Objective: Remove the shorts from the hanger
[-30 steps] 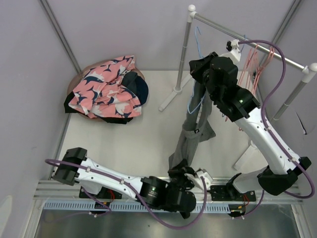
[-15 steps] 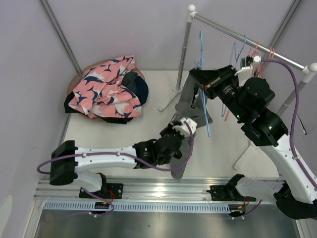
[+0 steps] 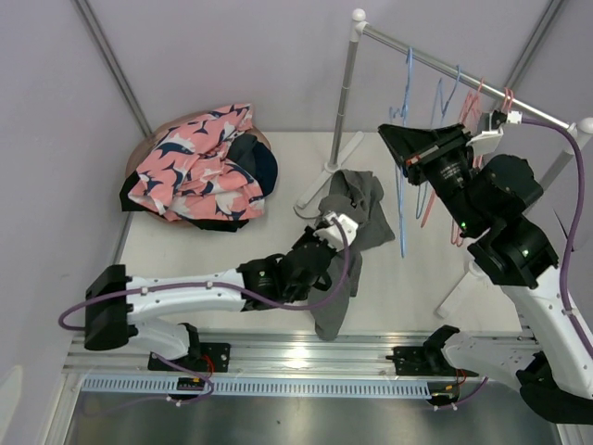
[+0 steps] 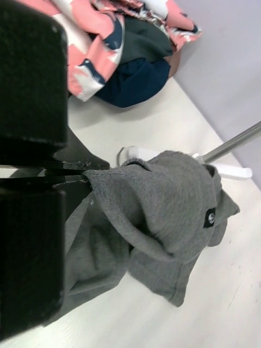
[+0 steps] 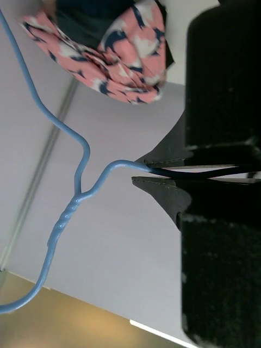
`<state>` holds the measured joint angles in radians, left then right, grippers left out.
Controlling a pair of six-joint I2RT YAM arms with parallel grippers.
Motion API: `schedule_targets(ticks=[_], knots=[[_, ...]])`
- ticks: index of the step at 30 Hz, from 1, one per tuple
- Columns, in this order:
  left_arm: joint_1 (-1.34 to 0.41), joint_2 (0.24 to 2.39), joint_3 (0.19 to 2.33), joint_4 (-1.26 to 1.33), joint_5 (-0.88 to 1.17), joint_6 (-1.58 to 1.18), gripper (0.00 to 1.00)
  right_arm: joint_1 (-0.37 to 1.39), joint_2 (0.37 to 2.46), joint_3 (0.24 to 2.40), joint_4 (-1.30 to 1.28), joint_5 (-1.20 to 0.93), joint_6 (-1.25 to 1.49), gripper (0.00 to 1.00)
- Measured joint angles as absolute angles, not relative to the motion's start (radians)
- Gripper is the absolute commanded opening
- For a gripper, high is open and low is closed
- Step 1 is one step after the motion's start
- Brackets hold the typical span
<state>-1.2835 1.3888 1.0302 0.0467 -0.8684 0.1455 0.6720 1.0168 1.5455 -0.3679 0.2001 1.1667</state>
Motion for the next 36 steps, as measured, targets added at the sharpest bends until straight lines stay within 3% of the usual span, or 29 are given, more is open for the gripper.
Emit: schedule_targets(ticks=[14, 28, 36], knots=[[-1.423, 1.110, 0.858, -0.213, -0.898, -0.139, 0.00, 0.353, 1.383, 1.608, -0.199, 0.133, 1.036, 0.00], [-1.424, 1.115, 0.830, -0.228, -0.898, -0.185, 0.00, 0.295, 1.475, 1.674, -0.106, 0.118, 1.047, 0.00], [-1.425, 1.114, 0.830, -0.238, -0.886, -0.209, 0.00, 0.290, 1.476, 1.589, -0.128, 0.207, 1.110, 0.00]])
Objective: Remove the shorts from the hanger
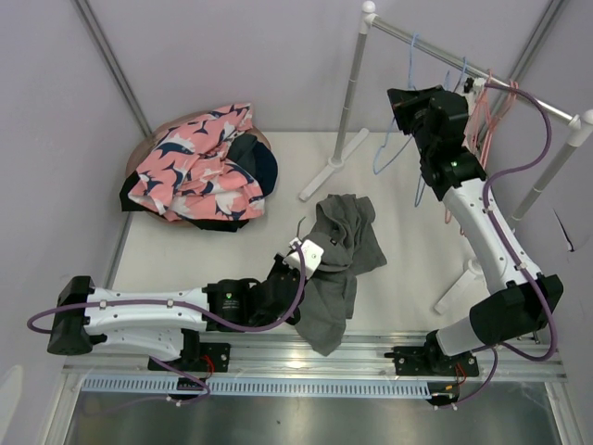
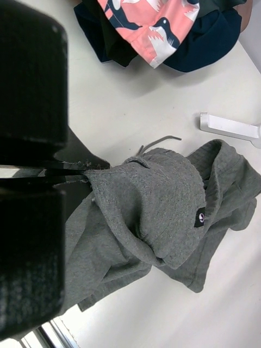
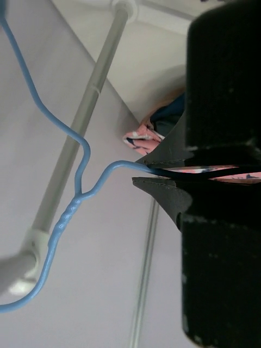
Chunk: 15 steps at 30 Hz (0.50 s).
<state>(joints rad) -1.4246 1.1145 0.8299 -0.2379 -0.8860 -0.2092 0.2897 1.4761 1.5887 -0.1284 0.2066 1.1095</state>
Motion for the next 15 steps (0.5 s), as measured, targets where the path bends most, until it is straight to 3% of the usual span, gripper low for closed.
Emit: schedule_targets(ticks=[7, 8, 9, 11, 12, 15], knots=[[-1.433, 1.114, 0.830, -0.255, -0.885, -0.234, 0.00, 0.303, 1.451, 1.518, -0.072, 0.297, 1.177, 0.00], [-1.435, 1.114, 0.830, -0.258, -0.885, -0.237, 0.00, 0.306, 1.449, 1.512, -0.067, 0.303, 1.187, 0.06], [-1.436, 1.114, 0.830, -0.259, -0.885, -0.237, 0.00, 0.308, 1.448, 1.509, -0.064, 0.305, 1.194, 0.21], [-1.436, 1.114, 0.830, -0.264, -0.886, -0.240, 0.00, 0.311, 1.448, 1.506, -0.059, 0.303, 1.219, 0.63], [-1.436, 1.114, 0.830, -0.266, -0.886, -0.242, 0.00, 0.310, 1.448, 1.504, -0.064, 0.302, 1.231, 0.96], [-1.436, 1.108, 0.826, -0.273, -0.886, -0.245, 0.00, 0.310, 1.448, 1.502, -0.087, 0.282, 1.242, 0.99]])
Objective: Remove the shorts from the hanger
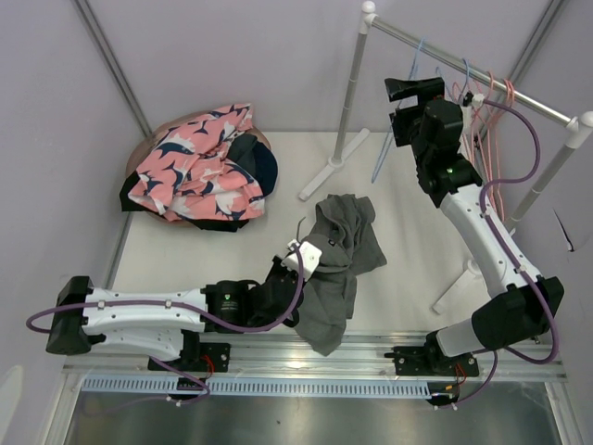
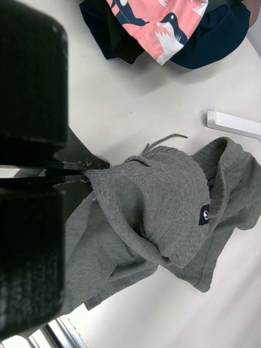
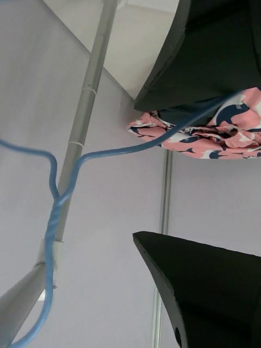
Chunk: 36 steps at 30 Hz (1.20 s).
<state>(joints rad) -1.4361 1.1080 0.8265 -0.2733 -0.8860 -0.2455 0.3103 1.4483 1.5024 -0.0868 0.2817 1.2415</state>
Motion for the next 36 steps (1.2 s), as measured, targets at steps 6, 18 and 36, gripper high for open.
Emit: schedule_targets(ticks=[6, 18, 36], knots=[[-1.436, 1.085, 0.825, -0.284, -0.886, -0.245, 0.00, 0.327, 1.442, 1.499, -0.131, 0.266, 1.256, 0.99], [-1.436, 1.029, 0.825, -0.336, -0.901, -0.255, 0.00, 0.479, 1.369, 1.578, -0.414, 0.434, 1.029, 1.00], [-1.033, 1.058, 1.385, -0.429, -0.800, 0.043, 0.00, 0.783, 0.982, 1.192, -0.384, 0.442, 0.802, 0.99]])
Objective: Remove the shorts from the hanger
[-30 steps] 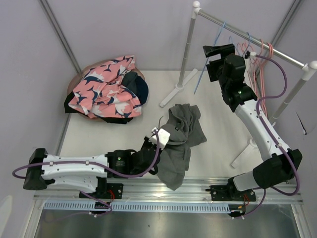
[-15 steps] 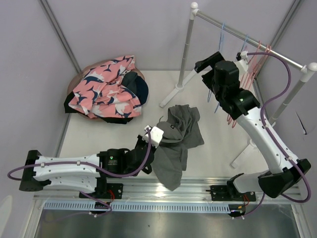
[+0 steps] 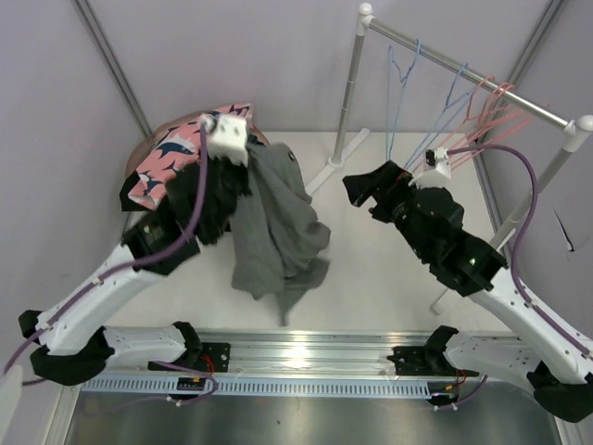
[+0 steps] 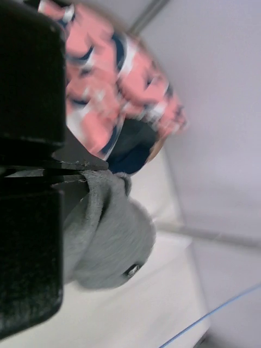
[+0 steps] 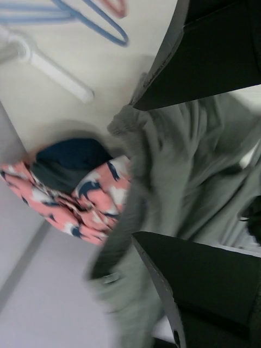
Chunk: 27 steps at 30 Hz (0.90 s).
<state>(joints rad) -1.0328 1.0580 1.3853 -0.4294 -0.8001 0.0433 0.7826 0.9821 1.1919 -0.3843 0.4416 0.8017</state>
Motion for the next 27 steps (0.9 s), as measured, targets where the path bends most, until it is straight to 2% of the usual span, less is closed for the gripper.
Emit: schedule_targets(ticks=[3, 4, 8, 9, 16, 20, 21, 22, 23, 24, 26, 27], knots=[[-0.805, 1.207, 1.664, -0.456, -0.710, 0.092, 0.00, 0.855, 0.918, 1.126, -0.295, 0.410, 0.749, 0.99], [-0.722, 1.293, 1.815, -0.490, -0.673, 0.106, 0.00, 0.876, 0.901, 1.102, -0.259, 0.398, 0.720, 0.99], [-0.525, 1.625, 2.400, -0.532, -0.586, 0.126, 0.00, 0.992, 0.888, 1.054, -0.179, 0.362, 0.639, 0.99], [-0.487, 1.668, 2.468, -0.501, -0.566, 0.131, 0.00, 1.018, 0.888, 1.043, -0.166, 0.356, 0.622, 0.99], [-0.322, 1.686, 2.395, -0.432, -0.519, 0.113, 0.00, 1.107, 0.883, 0.966, -0.128, 0.338, 0.564, 0.99], [-0.291, 1.608, 2.050, -0.299, -0.515, 0.087, 0.02, 1.111, 0.881, 0.942, -0.129, 0.339, 0.551, 1.00], [-0.288, 1.591, 1.950, -0.270, -0.511, 0.078, 0.08, 1.111, 0.879, 0.937, -0.129, 0.340, 0.548, 1.00], [-0.287, 1.578, 1.860, -0.241, -0.507, 0.067, 0.19, 1.111, 0.877, 0.934, -0.130, 0.342, 0.545, 1.00], [-0.284, 1.574, 1.784, -0.236, -0.502, 0.049, 0.57, 1.111, 0.876, 0.933, -0.130, 0.342, 0.545, 1.00], [-0.280, 1.577, 1.726, -0.234, -0.494, 0.032, 0.76, 1.111, 0.875, 0.932, -0.130, 0.342, 0.545, 0.99], [-0.269, 1.584, 1.646, -0.253, -0.484, -0.023, 0.99, 1.111, 0.875, 0.932, -0.130, 0.343, 0.545, 0.99], [-0.261, 1.588, 1.614, -0.268, -0.476, -0.048, 0.99, 1.113, 0.875, 0.932, -0.133, 0.343, 0.545, 0.99]])
